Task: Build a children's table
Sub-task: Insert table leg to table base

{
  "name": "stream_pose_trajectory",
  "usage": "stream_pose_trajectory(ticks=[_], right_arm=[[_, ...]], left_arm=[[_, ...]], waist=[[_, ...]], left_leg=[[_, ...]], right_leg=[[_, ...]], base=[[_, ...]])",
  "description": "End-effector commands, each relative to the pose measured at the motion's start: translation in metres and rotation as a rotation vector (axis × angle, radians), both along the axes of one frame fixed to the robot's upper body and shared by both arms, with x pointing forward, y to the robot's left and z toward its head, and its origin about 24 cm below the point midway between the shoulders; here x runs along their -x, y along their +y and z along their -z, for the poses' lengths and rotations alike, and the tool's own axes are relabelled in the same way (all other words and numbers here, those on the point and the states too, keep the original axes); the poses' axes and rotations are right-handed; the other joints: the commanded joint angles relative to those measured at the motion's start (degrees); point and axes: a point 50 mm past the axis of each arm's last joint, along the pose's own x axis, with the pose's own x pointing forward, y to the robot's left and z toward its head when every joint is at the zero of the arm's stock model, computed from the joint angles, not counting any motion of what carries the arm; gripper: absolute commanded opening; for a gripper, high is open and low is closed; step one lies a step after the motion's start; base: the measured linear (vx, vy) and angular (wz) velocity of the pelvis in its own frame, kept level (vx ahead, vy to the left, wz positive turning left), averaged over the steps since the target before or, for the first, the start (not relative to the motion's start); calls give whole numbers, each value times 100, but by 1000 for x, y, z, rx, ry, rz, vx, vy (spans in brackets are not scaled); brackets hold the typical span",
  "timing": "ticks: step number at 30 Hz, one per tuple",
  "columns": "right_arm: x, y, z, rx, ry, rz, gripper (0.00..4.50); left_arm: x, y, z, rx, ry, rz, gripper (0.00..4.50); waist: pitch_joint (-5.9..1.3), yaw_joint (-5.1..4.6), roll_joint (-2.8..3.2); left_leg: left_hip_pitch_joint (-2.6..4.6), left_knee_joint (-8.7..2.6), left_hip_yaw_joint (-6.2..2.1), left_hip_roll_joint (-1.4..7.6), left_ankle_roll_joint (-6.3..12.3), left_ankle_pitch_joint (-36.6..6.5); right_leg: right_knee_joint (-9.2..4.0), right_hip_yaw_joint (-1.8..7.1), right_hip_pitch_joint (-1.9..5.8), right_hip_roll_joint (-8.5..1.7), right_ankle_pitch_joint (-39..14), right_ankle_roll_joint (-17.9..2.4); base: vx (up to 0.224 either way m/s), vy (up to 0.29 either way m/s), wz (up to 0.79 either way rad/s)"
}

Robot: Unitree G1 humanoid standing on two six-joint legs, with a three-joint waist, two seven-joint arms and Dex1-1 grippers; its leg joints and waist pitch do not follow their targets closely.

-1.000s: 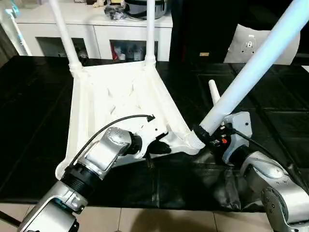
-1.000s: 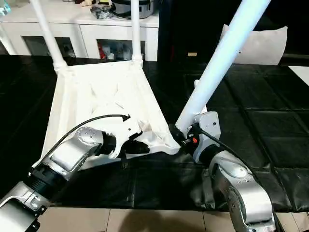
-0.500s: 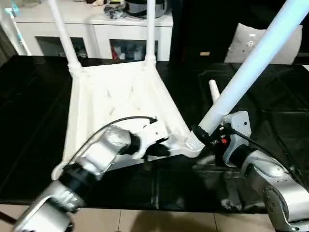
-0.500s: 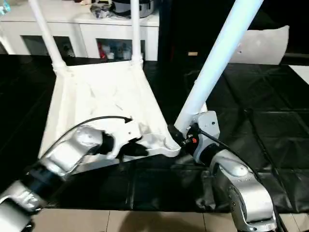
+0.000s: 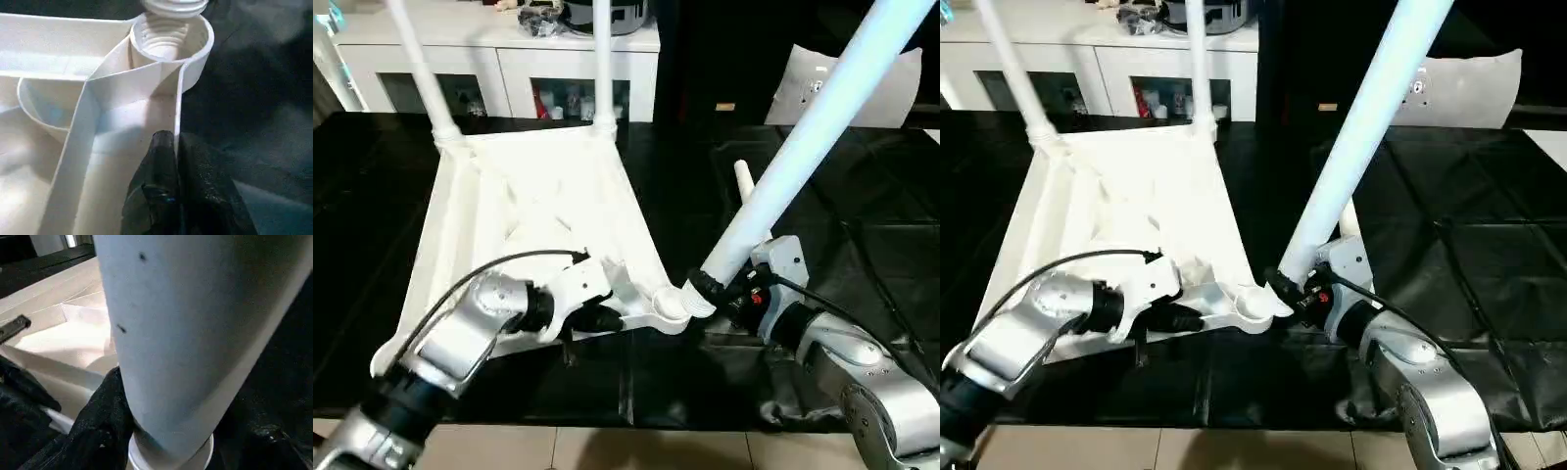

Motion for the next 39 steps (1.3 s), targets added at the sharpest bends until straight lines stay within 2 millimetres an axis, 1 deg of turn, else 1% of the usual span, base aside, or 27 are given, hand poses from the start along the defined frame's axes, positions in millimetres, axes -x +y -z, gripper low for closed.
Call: stream_pose_trajectory(ticks=[1, 2, 3, 4, 5, 7, 8, 9, 10, 11, 12, 13, 15, 18, 20, 24, 25, 26, 28, 31, 34, 35, 37, 38, 39], right_arm=[[-2, 2, -5, -6, -20, -18, 189], [-2, 3, -5, -5, -23, -25, 189], [-2, 3, -5, -5, -23, -25, 189], [-2, 4, -5, -4, -24, -28, 189], [-1, 4, -5, -4, -25, -30, 189], [-1, 4, -6, -5, -25, -31, 189], [-1, 4, -6, -5, -25, -31, 189], [-1, 4, -6, -5, -26, -32, 189], [-1, 4, -6, -6, -26, -33, 189], [-2, 5, -6, -6, -26, -34, 189], [-2, 5, -6, -6, -26, -36, 189], [-2, 5, -6, -6, -26, -37, 189], [-3, 6, -6, -7, -27, -41, 189], [-4, 8, -7, -8, -29, -50, 189], [-5, 9, -7, -10, -23, -57, 189], [-5, 11, -7, -11, -13, -67, 189], [-5, 11, -7, -10, -10, -70, 189], [-6, 12, -7, -10, -7, -74, 189], [-7, 12, -7, -3, -3, -77, 189], [-10, 10, -9, 8, -9, -64, 189], [-11, 10, -9, -3, -4, -65, 189], [-11, 11, -9, -8, 0, -71, 189], [-11, 11, -8, -10, 2, -73, 189], [-11, 12, -8, -9, 6, -86, 189], [-10, 12, -7, -17, 9, -107, 189]], left_arm=[[2, -3, -6, 5, -21, 30, 58], [2, 1, 0, -46, -51, 13, 68], [2, 1, 1, -50, -52, 11, 84], [1, 4, 3, -69, -61, 0, 94], [1, 7, 5, -85, -67, -14, 94], [1, 11, 7, -93, -69, -26, 99], [1, 12, 7, -93, -66, -31, 99], [1, 14, 7, -92, -62, -32, 99], [3, 16, 7, -95, -53, -31, 99], [4, 16, 8, -96, -51, -27, 99], [4, 15, 9, -96, -51, -24, 100], [5, 15, 9, -96, -51, -22, 100], [5, 14, 10, -95, -55, -22, 100], [2, 9, 10, -54, -74, -35, 100], [0, 6, 10, -22, -72, -50, 100], [-1, 6, 11, -27, -73, -47, 100], [-1, 6, 11, -30, -74, -47, 81], [-2, 6, 12, -39, -79, -45, 70], [-3, 7, 14, -59, -82, -40, 62], [-3, 10, 18, -102, -97, -26, 26], [-4, 10, 18, -98, -97, -32, 8], [-4, 10, 17, -92, -99, -30, 0], [-5, 10, 17, -90, -100, -29, 0], [-4, 10, 17, -92, -104, -16, 0], [-4, 10, 16, -94, -117, 9, 0]], waist=[[-294, 34, -27], [-289, 37, -35], [-284, 35, -37], [-286, 43, 1], [-286, 37, -19], [-283, 36, -19], [-287, 37, -16], [-289, 37, -32], [-288, 42, -24], [-293, 47, -37], [-291, 52, -28], [-294, 55, -43], [-295, 64, -34], [-296, 78, -45], [-296, 100, -50], [-298, 115, -47], [-297, 114, -47], [-300, 112, -34], [-298, 111, -41], [-292, 116, -42], [-288, 112, -39], [-290, 102, -32], [-297, 88, -36], [-301, 81, -28], [-305, 84, 7]], left_leg=[[111, -446, -89, 255, -24, -1144], [109, -444, -87, 248, -19, -1170], [108, -447, -86, 247, -19, -1201], [115, -449, -94, 247, -40, -1233], [115, -453, -92, 245, -68, -1272], [113, -461, -101, 244, -95, -1325], [123, -462, -101, 247, -111, -1350], [125, -461, -98, 248, -107, -1346], [121, -464, -102, 250, -106, -1325], [118, -459, -100, 248, -94, -1281], [118, -459, -100, 249, -89, -1270], [115, -456, -97, 249, -75, -1232], [116, -453, -93, 251, -66, -1203], [114, -448, -87, 251, -47, -1155], [114, -443, -83, 248, -48, -1147], [115, -447, -88, 248, -59, -1164], [114, -448, -89, 247, -61, -1168], [114, -451, -95, 250, -74, -1176], [114, -449, -91, 245, -76, -1196], [123, -455, -93, 252, -89, -1256], [127, -464, -98, 254, -123, -1328], [119, -466, -104, 253, -139, -1333], [113, -461, -100, 248, -139, -1304], [112, -456, -99, 246, -126, -1283], [115, -454, -105, 245, -127, -1270]], right_leg=[[-410, 186, 222, -377, -1222, -1069], [-417, 187, 221, -369, -1262, -1031], [-425, 190, 221, -366, -1315, -996], [-424, 192, 217, -372, -1391, -950], [-435, 192, 216, -372, -1477, -909], [-440, 190, 211, -372, -1571, -870], [-440, 191, 202, -370, -1599, -863], [-441, 192, 199, -369, -1589, -868], [-433, 190, 199, -370, -1553, -884], [-424, 191, 203, -372, -1482, -900], [-424, 190, 200, -372, -1461, -907], [-417, 190, 204, -372, -1411, -913], [-416, 191, 204, -374, -1357, -930], [-413, 191, 209, -378, -1299, -956], [-415, 193, 209, -381, -1338, -941], [-419, 193, 207, -379, -1401, -889], [-420, 192, 205, -375, -1402, -884], [-417, 189, 207, -375, -1386, -887], [-422, 191, 206, -376, -1398, -893], [-436, 194, 194, -382, -1528, -850], [-440, 194, 189, -386, -1672, -820], [-432, 192, 193, -384, -1641, -831], [-427, 193, 201, -381, -1526, -859], [-424, 193, 203, -379, -1450, -878], [-415, 193, 205, -382, -1403, -893]], base=[[0, 0, 0], [0, 0, 0], [0, 0, 0], [0, 0, 0], [0, 0, 0], [0, 0, 0], [0, 0, 0], [0, 0, 0], [0, 0, 0], [0, 0, 0], [0, 0, 0], [0, 0, 0], [0, 0, 0], [0, 0, 0], [0, 0, 0], [0, 0, 0], [0, 0, 0], [0, 0, 0], [0, 0, 0], [0, 0, 0], [0, 0, 0], [0, 0, 0], [0, 0, 0], [0, 0, 0], [0, 0, 0]])
